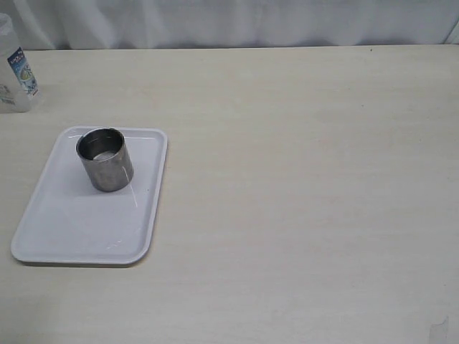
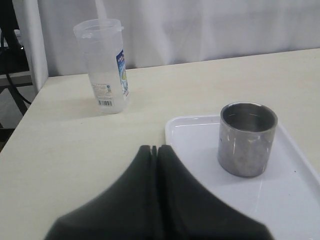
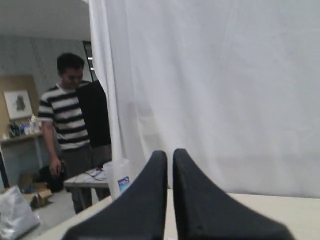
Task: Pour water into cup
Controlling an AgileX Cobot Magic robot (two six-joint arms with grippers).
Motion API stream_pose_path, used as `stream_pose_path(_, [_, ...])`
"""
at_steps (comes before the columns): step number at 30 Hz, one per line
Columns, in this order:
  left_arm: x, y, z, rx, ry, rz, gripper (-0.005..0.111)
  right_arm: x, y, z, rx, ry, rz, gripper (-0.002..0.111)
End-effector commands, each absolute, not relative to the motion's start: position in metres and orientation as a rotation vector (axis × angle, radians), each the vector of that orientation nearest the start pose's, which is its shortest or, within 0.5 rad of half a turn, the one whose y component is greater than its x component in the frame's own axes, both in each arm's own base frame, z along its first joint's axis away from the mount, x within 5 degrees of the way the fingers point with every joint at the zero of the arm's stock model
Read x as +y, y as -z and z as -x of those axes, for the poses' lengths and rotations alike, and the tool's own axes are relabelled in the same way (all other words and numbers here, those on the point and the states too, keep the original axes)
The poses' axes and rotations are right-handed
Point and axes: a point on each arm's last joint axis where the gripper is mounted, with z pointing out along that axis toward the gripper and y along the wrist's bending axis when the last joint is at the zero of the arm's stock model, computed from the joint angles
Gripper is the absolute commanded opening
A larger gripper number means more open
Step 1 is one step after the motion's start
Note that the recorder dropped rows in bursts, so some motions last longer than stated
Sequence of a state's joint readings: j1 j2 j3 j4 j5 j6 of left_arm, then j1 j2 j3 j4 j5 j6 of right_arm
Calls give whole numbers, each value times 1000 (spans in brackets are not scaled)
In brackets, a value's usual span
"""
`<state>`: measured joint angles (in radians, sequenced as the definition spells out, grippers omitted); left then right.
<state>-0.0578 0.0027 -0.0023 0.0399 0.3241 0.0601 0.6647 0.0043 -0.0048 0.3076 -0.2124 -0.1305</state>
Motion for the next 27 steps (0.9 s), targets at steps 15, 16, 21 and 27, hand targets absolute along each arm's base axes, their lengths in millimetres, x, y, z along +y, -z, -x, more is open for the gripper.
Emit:
stream_pose_path(15, [-2, -184, -54, 1802, -39, -123, 0, 17, -224, -52, 1333, -175, 303, 4])
stream_pose_path(16, [-2, -184, -54, 1802, -39, -123, 0, 16, -224, -52, 1333, -143, 297, 4])
stream_pose_path(21, [-2, -184, -54, 1802, -39, -123, 0, 11, -224, -53, 1345, -72, 232, 4])
stream_pose_path(27, [-2, -184, -54, 1802, -39, -123, 0, 5, -224, -54, 1355, 11, 162, 4])
